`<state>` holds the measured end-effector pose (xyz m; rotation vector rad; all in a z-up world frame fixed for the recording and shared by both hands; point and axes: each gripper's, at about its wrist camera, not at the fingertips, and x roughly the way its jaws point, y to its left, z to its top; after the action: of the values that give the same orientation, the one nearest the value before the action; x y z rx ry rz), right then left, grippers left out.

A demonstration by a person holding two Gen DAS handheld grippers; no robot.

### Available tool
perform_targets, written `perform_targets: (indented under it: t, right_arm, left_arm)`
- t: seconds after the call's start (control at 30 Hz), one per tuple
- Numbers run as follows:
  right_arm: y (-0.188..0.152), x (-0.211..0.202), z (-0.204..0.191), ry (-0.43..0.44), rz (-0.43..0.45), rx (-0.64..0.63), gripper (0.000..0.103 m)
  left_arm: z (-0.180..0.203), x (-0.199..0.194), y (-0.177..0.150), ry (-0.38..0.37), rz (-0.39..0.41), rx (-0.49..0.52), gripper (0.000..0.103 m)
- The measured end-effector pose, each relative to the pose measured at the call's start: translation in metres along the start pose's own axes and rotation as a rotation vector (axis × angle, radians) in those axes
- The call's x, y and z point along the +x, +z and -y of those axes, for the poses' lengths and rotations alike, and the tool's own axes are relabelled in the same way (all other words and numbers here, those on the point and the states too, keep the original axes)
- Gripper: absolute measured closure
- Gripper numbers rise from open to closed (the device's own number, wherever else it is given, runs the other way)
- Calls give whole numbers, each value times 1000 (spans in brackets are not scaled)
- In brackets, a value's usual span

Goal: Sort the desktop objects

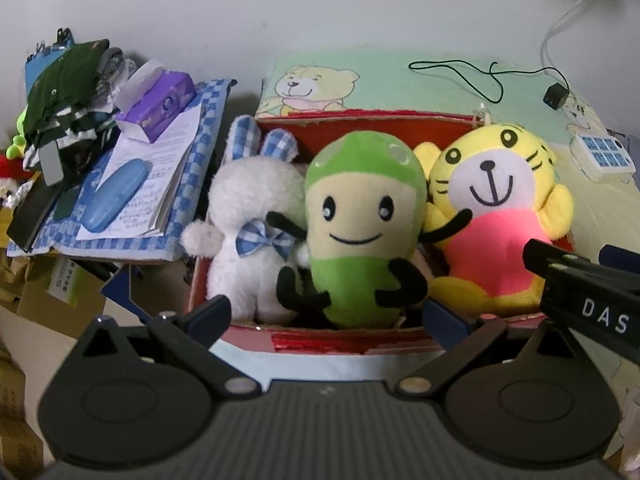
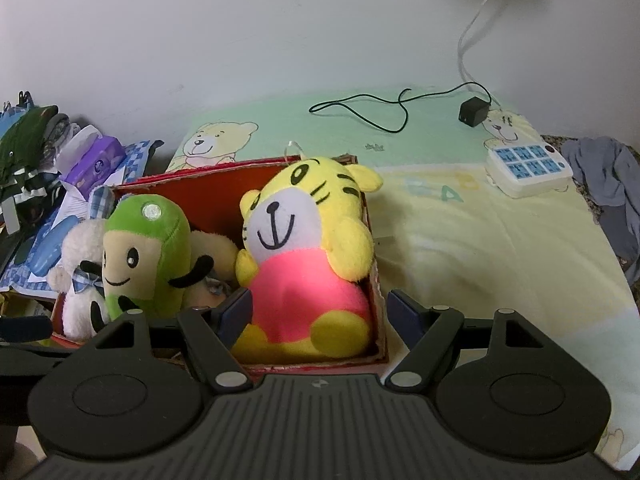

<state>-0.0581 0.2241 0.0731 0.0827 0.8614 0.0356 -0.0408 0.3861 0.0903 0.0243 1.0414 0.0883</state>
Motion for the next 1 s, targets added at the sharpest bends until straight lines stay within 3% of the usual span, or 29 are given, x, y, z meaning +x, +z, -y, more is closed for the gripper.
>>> perform_targets:
  t: [1.0]
  right_arm:
    - [27,29,-16,-32,-1,-44,26]
  left_arm:
    - [0,20,24,-101,10,7,1]
